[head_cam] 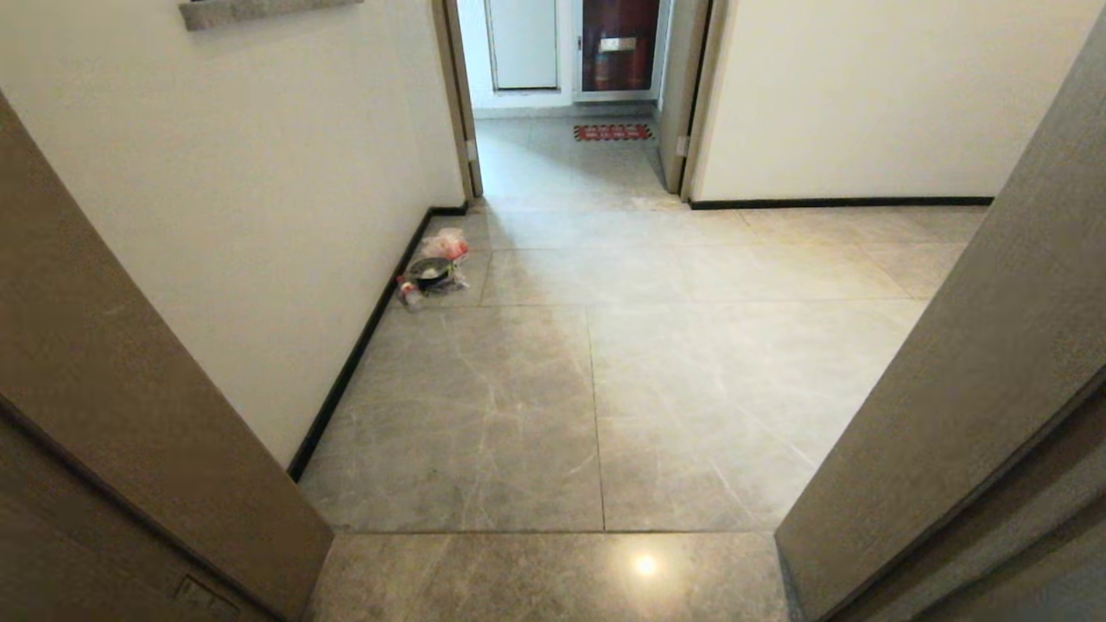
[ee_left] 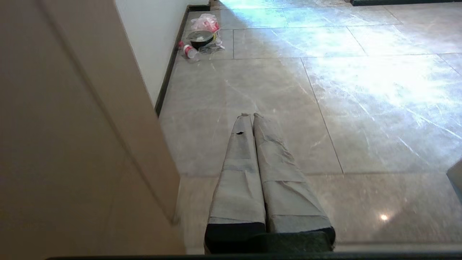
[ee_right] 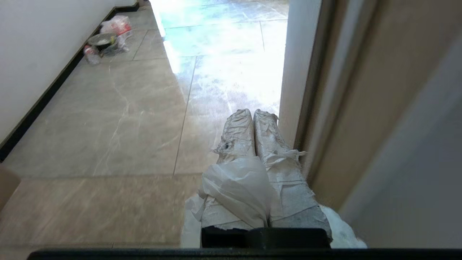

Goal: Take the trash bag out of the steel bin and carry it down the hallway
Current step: Put the trash bag at the door

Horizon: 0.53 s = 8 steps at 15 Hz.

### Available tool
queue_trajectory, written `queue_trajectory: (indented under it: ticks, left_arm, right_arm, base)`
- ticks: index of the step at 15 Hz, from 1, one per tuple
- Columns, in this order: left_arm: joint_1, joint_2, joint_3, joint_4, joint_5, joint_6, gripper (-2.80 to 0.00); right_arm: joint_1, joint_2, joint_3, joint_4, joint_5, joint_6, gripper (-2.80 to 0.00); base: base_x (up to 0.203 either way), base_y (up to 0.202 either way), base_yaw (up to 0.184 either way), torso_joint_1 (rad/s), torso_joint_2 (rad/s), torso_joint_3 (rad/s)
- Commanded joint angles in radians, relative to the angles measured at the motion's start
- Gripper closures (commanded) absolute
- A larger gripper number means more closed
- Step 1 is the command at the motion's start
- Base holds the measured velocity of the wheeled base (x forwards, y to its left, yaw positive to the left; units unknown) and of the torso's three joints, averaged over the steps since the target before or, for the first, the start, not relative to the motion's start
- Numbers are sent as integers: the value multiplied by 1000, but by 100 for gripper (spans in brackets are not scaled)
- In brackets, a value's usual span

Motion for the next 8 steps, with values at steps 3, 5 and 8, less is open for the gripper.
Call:
queue_trajectory:
  ticks: [3,5,8]
  left_arm:
    - [0,0,0,0,0,0,0]
    - [0,0,0,0,0,0,0]
    - [0,0,0,0,0,-2,0]
  right_arm:
    - [0,1,0,-1,0,0,0]
    - [0,1,0,-1,0,0,0]
    - [0,1,0,-1,0,2,0]
  base:
    - [185,0,-1,9,3,1]
    - [184,0,-1,-2,5,3]
    - [183,0,-3,1,0,2]
